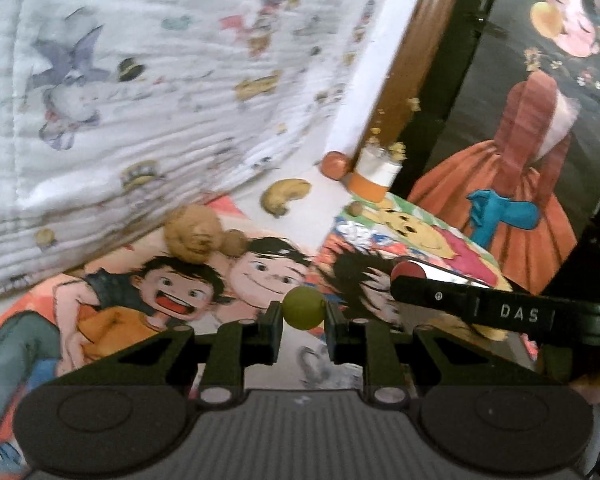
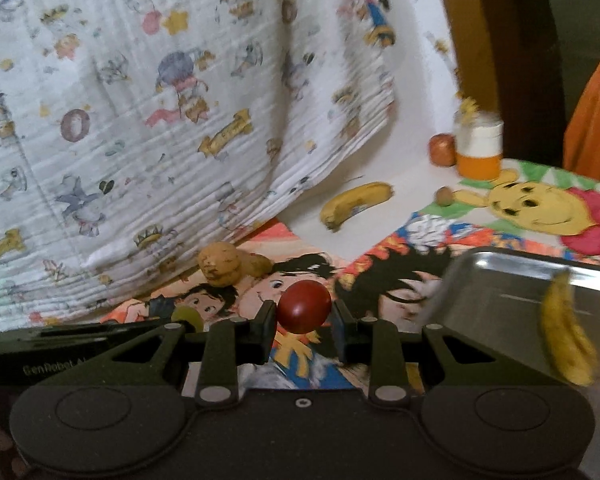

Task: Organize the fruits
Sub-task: 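Carry tomato and grape onto the metal tray and open both tools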

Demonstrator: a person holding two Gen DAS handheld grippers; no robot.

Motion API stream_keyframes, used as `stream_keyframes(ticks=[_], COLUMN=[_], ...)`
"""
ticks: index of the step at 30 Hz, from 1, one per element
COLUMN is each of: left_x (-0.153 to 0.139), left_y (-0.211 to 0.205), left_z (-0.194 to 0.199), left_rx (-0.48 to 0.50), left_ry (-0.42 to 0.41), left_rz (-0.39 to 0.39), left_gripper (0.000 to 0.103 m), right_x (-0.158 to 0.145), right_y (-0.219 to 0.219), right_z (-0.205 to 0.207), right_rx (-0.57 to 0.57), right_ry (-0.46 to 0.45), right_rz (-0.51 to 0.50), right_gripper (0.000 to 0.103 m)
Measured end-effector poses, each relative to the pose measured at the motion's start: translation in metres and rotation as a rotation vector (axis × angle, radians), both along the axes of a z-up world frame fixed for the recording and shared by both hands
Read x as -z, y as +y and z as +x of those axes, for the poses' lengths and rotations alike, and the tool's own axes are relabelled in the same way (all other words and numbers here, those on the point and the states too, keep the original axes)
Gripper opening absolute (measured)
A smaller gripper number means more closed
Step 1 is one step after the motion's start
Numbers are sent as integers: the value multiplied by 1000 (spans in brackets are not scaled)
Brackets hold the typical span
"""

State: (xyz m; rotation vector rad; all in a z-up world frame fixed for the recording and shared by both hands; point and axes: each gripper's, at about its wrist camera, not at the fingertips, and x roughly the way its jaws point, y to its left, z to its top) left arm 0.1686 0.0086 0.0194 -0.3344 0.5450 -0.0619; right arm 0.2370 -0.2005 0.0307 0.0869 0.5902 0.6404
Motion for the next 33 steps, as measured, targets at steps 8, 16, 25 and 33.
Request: stream_keyframes(ticks=[8, 16, 25, 33], left_x=[-4, 9, 22, 28], left_y=[-49, -91, -115, -125], left_z=[-20, -27, -25, -22], left_rx=[104, 198, 260, 278], left_ry=[-20, 8, 66, 100], left_rz=[-27, -22, 20, 48], left_gripper=[24, 24, 24, 24], right_x=[3, 19, 39, 51], right_y=[-55, -92, -115, -117], right_z=[-38, -56, -60, -59], right_rx=[95, 155, 203, 210], right_ry=[-17, -3, 34, 61], right_rz=[-2, -38, -36, -42], right_gripper=[31, 31, 31, 31])
